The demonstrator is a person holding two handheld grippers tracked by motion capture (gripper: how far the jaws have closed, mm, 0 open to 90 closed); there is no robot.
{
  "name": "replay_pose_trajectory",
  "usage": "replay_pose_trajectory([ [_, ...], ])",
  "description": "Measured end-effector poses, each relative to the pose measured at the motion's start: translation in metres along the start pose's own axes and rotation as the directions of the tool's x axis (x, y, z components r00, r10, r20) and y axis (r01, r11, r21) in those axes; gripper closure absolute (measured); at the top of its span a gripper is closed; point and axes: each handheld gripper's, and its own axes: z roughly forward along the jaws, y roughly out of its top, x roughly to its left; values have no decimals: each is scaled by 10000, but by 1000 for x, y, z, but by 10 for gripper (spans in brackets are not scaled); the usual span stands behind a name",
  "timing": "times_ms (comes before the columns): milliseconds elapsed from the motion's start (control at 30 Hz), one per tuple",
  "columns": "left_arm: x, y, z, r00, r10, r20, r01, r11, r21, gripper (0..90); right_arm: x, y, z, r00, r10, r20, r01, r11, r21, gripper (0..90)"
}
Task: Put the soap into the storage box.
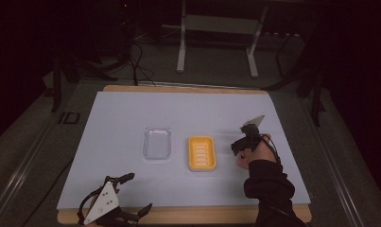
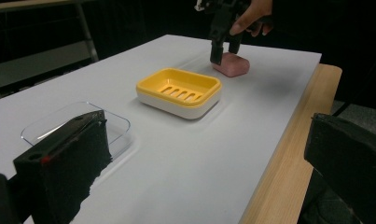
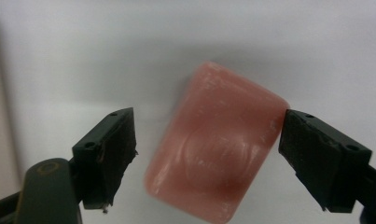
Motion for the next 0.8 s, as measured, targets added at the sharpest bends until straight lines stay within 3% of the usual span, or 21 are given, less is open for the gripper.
replay_pose_trajectory([
  [400, 0, 0, 0, 10000, 2, 9, -2, 10000, 15, 6, -2, 1, 10, 9993, 135, 336, -139, 9998, 121, 229],
  [467, 0, 0, 0, 10000, 14, 3, -14, 10000, 29, 5, -1, 1, 12, 9992, 116, 386, -130, 9993, 364, 243],
  [800, 0, 0, 0, 10000, 21, -3, -21, 10000, 38, 5, -1, 0, 15, 9998, 127, 168, -135, 9987, 499, 332],
])
